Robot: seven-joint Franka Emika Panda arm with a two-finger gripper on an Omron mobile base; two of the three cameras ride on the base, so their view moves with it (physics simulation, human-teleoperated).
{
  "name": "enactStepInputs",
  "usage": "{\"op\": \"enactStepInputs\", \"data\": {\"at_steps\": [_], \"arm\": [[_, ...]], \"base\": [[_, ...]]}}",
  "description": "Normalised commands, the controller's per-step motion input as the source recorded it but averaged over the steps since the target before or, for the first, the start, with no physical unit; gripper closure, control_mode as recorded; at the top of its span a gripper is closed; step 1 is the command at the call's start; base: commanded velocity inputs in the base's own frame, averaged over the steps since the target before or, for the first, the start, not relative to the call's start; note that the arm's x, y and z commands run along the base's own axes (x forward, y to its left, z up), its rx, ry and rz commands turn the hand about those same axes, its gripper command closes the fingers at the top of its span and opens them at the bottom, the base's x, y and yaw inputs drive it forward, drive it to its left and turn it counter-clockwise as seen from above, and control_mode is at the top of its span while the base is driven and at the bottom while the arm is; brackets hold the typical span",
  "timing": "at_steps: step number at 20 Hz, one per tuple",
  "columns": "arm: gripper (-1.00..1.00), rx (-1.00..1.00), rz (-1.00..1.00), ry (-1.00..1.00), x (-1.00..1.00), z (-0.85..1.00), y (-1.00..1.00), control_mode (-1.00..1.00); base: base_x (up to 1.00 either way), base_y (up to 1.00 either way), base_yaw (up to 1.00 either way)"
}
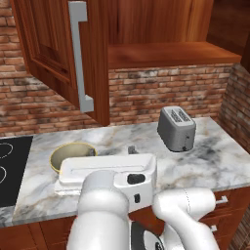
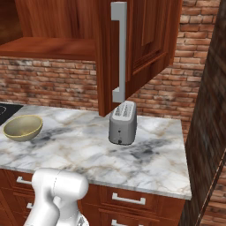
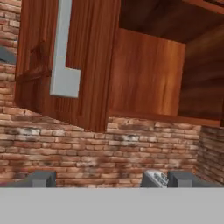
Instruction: Open the cabinet and move the ladle to the pot. Then close the cabinet.
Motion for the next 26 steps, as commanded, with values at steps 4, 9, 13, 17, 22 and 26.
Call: {"op": "enactStepInputs", "data": {"at_steps": [4, 9, 13, 17, 22, 26], "arm": [[-1.00, -0.09, -0.13, -0.49, 0.30, 0.01, 0.53, -1.00], [-1.00, -0.07, -0.14, -0.43, 0.56, 0.00, 0.56, -1.00], [-1.00, -0.03, -0.17, -0.33, 0.68, 0.06, 0.54, -1.00], [-1.00, -0.02, -0.18, -0.25, 0.70, 0.09, 0.44, -1.00], [-1.00, 0.00, -0.17, -0.16, 0.58, 0.37, 0.13, -1.00], [-1.00, 0.00, -0.15, -0.08, 0.39, 0.47, 0.00, -1.00]], "base": [[0.00, 0.00, 0.00], [0.00, 0.00, 0.00], [0.00, 0.00, 0.00], [0.00, 0.00, 0.00], [0.00, 0.00, 0.00], [0.00, 0.00, 0.00]]}}
